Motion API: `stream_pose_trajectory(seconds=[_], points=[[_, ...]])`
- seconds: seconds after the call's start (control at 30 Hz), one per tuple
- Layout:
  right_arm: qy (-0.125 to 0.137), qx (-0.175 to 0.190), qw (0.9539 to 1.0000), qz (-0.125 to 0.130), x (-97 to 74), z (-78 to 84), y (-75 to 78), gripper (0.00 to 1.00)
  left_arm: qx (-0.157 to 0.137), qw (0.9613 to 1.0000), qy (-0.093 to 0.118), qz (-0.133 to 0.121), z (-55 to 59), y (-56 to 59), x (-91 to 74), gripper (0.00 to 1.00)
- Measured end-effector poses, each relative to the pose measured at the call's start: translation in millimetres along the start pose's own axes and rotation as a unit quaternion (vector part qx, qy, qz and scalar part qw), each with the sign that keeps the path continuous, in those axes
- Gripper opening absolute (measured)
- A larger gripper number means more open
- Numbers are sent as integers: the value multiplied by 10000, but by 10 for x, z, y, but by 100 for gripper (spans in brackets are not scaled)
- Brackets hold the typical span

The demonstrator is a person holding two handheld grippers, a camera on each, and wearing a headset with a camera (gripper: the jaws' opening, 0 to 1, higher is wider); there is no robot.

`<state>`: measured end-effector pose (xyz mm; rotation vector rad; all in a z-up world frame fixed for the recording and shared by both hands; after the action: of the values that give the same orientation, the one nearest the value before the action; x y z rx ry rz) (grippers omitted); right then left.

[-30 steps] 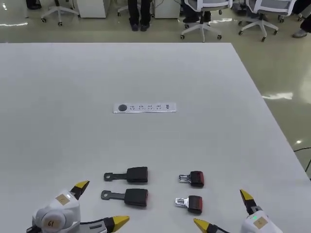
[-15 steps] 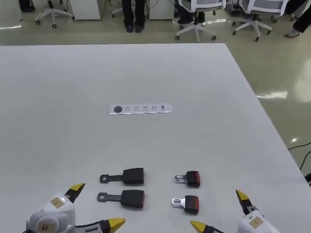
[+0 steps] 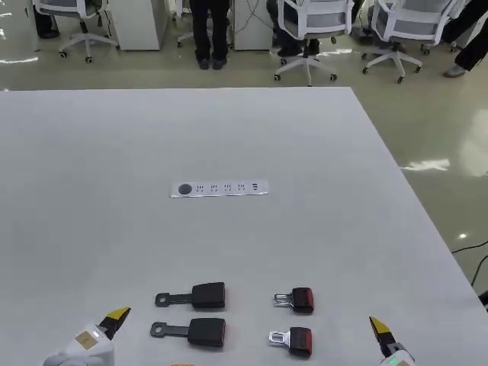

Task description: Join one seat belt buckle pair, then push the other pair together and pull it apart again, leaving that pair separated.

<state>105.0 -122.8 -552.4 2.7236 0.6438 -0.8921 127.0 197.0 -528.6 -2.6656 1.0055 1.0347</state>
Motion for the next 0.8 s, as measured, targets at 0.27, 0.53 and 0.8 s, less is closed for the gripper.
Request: stream_pose_trajectory(seconds=[0.27, 0.53, 0.8], points=[[24, 7, 10000, 7, -15, -34, -12, 100, 14, 10000, 4, 3, -9, 7, 5, 100], [8, 18, 10000, 2, -25, -3, -20, 100, 26, 10000, -7, 19, 12, -1, 20, 100], [-12, 27, 10000, -29, -16, 53, -28, 100, 47, 10000, -44, 58, 48, -5, 35, 100]])
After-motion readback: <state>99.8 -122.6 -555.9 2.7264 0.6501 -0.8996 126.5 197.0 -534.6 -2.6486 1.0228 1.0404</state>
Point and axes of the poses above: the centre of the closed fingertips' face, and the gripper's own axes: x roughly forward along the fingers, y roughly to its right, z roughly out of its underside, the point moved 3 cm from there along -x, roughly backward along the fingers, and after that the axes turned 9 degrees about -y, right-handed, at the moved point
